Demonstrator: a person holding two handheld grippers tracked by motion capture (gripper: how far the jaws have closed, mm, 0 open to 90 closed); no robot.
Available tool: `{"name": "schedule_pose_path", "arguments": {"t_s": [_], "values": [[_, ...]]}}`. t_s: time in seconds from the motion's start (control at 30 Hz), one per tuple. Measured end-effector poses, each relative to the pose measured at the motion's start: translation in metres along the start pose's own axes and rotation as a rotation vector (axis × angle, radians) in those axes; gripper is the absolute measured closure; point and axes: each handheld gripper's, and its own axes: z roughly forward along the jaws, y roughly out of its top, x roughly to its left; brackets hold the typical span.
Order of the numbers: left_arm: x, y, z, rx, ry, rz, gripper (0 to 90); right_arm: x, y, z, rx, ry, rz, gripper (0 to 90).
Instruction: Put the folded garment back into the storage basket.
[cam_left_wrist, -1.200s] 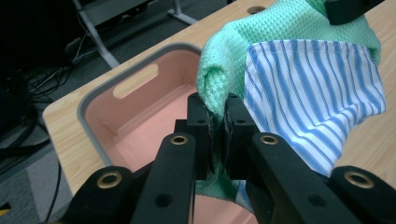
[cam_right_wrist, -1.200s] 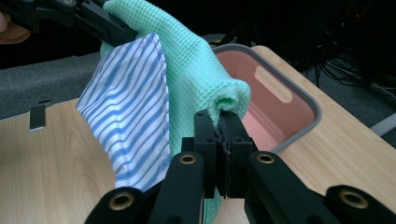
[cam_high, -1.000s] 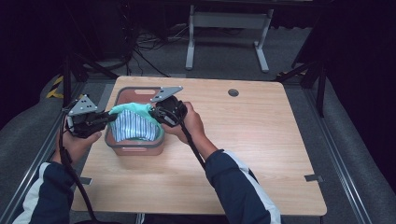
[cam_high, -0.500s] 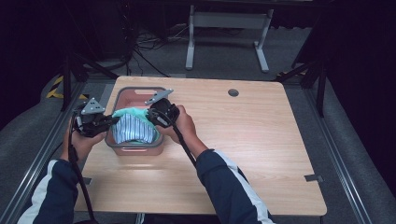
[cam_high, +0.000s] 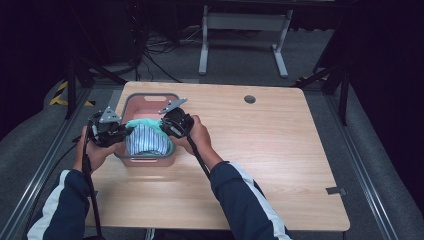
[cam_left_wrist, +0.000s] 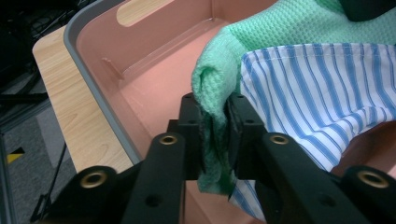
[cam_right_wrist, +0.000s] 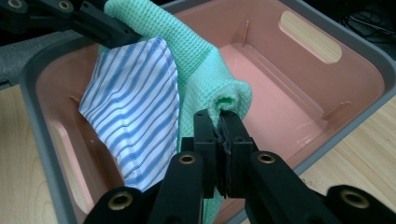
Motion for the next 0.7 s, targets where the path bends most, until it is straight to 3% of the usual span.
{"name": "schedule_pose_path", "arguments": {"t_s": [0.23,0.3,0.53,0.7], "values": [[0.003,0.000,0.001,0.005,0.024,-0.006,69.1,-0.001,-0.002,0.004,0.025,-0.014,0.001,84.5],[0.003,-0.001,0.002,-0.001,0.016,-0.028,62.4,-0.002,-0.002,0.004,0.023,-0.026,0.004,82.2],[0.000,0.003,-0.001,-0.020,0.049,-0.012,53.7,-0.004,-0.003,0.001,0.022,-0.051,0.012,73.9],[-0.009,0.008,-0.007,-0.051,0.048,-0.004,48.7,-0.006,-0.005,-0.008,0.020,-0.059,0.010,69.0]]}}
